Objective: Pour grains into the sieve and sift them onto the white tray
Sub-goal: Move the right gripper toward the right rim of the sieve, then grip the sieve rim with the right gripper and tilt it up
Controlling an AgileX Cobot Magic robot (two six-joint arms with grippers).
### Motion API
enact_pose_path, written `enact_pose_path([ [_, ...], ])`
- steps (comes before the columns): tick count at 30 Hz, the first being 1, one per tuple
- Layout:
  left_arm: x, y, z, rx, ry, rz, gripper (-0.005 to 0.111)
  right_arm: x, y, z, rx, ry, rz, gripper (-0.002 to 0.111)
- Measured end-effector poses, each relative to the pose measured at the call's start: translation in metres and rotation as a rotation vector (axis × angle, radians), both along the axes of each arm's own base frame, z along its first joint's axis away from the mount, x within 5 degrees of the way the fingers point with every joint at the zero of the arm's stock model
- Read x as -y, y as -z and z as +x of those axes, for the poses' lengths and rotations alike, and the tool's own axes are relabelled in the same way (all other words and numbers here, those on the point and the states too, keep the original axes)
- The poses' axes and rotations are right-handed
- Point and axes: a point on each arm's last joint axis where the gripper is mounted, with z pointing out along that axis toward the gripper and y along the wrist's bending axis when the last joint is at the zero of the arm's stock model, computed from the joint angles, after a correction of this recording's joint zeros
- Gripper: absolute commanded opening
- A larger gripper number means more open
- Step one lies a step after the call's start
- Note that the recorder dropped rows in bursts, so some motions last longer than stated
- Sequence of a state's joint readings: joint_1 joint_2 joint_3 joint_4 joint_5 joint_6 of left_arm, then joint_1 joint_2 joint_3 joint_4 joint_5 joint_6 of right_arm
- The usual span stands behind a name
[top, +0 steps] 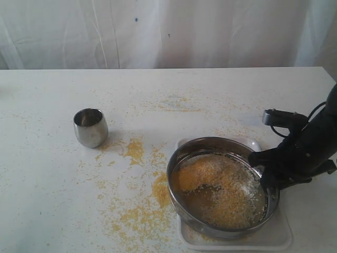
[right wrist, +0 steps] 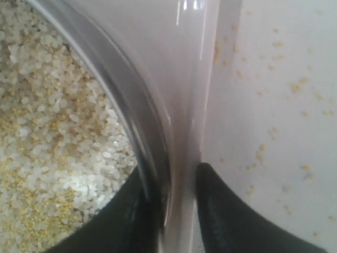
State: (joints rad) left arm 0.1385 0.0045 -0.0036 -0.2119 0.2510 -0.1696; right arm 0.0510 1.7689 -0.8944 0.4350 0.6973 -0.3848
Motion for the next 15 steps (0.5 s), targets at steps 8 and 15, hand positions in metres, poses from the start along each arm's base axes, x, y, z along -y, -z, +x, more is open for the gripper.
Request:
enact_pose_path([
  [8,0.000,0.000,0.000,0.000,0.000,0.000,0.000,0.001,0.000,0.002,0.020,-0.011,-0.016,0.000],
  [15,0.000,0.000,0.000,0.000,0.000,0.000,0.000,0.001,-0.013,0.018,0.076,-0.006,-0.023,0.000],
])
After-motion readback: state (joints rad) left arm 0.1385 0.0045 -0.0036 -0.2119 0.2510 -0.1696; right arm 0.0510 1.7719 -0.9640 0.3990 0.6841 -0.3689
